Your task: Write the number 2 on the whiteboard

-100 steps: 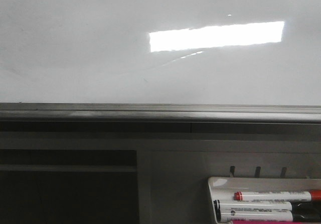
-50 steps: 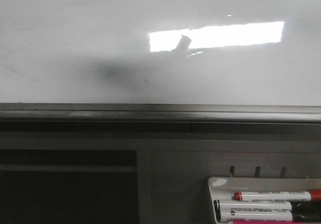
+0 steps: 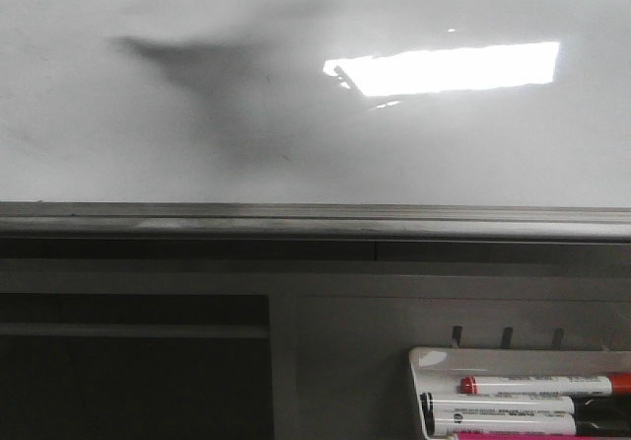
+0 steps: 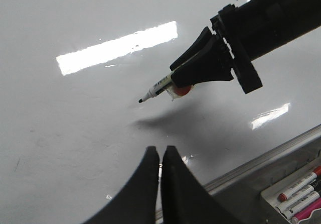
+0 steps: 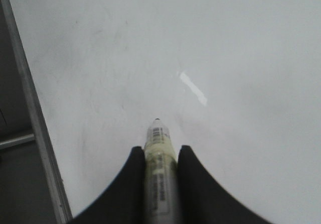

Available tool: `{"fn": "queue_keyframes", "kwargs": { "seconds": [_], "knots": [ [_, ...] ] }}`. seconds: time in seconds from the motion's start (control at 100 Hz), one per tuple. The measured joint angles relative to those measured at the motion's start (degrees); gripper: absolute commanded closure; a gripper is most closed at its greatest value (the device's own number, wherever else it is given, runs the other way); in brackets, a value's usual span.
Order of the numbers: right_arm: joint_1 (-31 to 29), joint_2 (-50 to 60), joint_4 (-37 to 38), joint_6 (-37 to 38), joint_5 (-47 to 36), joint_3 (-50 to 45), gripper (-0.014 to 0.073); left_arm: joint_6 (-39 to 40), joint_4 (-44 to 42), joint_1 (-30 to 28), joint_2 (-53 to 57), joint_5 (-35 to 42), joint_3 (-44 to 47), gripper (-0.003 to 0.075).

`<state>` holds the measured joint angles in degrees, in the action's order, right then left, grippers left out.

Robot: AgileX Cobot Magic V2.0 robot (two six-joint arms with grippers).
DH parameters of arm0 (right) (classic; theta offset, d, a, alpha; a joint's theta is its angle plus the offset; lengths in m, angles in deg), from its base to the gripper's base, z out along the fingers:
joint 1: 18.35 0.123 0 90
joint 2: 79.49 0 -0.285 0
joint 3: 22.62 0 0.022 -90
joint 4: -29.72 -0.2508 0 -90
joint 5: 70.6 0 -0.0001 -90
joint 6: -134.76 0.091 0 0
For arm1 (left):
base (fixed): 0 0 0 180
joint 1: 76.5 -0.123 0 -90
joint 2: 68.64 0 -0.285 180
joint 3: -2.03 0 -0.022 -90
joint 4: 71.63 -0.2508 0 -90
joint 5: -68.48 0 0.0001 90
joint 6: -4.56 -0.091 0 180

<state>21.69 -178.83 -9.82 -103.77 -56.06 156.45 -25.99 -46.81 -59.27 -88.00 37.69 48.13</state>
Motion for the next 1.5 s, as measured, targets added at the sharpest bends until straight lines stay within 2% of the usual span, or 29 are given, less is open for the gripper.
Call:
{"fn": "queue_keyframes", "kwargs": {
  "seconds": [0.25,0.59,0.71,0.89,1.04,1.3,1.5],
  "knots": [
    [-1.9,-1.6,3.5,0.0,1.9,0.1,0.0672,0.1,1.4,0.0,0.0,0.0,0.0,0.0741],
    [-10.7,-0.8,3.6,0.7,8.3,5.0,0.0659,0.1,2.1,0.0,0.0,0.0,0.0,0.0741],
    [-15.4,1.0,4.2,4.3,12.8,6.7,0.0658,0.2,2.1,0.0,0.0,0.0,0.0,0.0741],
    [-19.0,3.6,11.1,10.8,22.3,6.7,0.0658,0.2,2.1,0.0,0.0,0.0,0.0,0.0741],
    [-16.4,4.0,12.5,12.8,24.6,2.9,0.0657,0.2,2.1,0.0,0.0,0.0,0.0,0.0741],
    [-4.5,-2.9,12.3,17.0,19.0,-1.3,0.0657,0.2,2.1,0.0,0.0,0.0,0.0,0.0741],
    [-3.2,-4.8,11.4,21.1,17.1,-1.3,0.0657,0.2,2.1,0.0,0.0,0.0,0.0,0.0741]
  ]
}}
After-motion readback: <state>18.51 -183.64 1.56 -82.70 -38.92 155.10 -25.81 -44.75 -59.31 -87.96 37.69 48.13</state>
